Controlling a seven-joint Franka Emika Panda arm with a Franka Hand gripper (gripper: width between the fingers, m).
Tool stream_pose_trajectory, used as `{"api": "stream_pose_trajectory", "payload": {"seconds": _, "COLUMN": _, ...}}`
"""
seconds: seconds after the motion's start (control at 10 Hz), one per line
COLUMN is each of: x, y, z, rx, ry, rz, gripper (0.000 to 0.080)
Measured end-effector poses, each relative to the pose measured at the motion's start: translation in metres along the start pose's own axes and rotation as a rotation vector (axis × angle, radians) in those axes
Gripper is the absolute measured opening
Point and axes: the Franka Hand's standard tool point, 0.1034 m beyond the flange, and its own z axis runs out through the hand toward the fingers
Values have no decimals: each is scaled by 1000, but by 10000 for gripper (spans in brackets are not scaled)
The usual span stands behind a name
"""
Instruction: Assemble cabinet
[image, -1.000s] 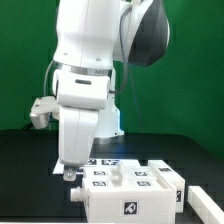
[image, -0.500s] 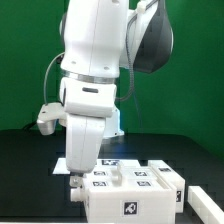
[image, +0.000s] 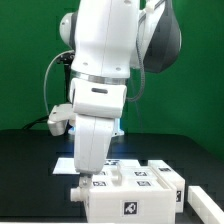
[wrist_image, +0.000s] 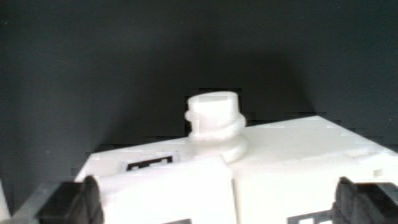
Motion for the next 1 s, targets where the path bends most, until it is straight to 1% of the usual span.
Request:
{"api": "stream_pose_trajectory", "payload": {"seconds": 0.2, "x": -17, "y": 0, "z": -5, "rx": -6, "ry": -11, "rz": -4, "gripper": 649}}
{"api": "stream_pose_trajectory", "payload": {"seconds": 0.3, "x": -20, "y": -2, "z": -4, "rx": -2, "ry": -12, "rz": -2, "gripper": 649}}
{"api": "stream_pose_trajectory", "payload": {"seconds": 0.7, "x": -22, "y": -3, "z": -3, "rx": -1, "ry": -12, "rz": 8, "gripper": 649}}
{"api": "stream_pose_trajectory", "payload": {"seconds": 0.8, "x": -23, "y": -4, "z": 0, "rx": 1, "ry": -10, "rz": -67, "gripper": 649}}
{"api": "stream_pose_trajectory", "payload": {"seconds": 1.0, "x": -16, "y": -8, "z": 11, "rx": 20, "ry": -9, "rz": -94, "gripper": 649}}
